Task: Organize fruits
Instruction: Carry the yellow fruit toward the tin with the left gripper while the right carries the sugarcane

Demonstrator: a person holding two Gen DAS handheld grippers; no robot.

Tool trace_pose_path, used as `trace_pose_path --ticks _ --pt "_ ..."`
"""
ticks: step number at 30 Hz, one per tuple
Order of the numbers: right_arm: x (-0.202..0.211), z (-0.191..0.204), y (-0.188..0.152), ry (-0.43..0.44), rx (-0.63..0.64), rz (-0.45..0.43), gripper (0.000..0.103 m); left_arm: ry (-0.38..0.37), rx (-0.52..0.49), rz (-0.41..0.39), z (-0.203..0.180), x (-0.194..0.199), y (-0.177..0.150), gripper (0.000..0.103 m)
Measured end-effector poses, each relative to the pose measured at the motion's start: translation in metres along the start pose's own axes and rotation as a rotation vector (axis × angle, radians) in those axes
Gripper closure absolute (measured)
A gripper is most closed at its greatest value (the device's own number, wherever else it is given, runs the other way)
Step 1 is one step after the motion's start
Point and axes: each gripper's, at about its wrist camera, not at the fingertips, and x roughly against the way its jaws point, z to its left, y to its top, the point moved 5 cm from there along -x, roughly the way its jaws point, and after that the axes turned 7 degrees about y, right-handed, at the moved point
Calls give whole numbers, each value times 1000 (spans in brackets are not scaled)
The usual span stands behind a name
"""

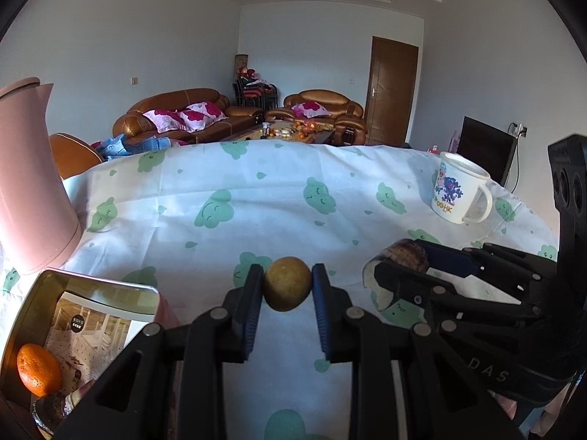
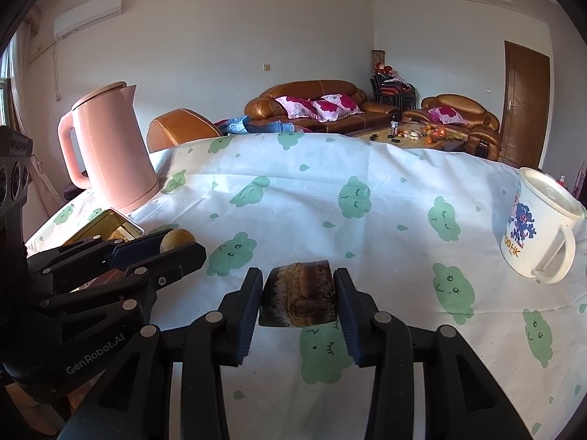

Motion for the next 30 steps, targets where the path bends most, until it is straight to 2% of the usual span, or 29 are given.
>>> trace_pose_path --ticks 30 --pt "28 9 3 6 47 -144 61 24 -36 -105 -5 20 3 75"
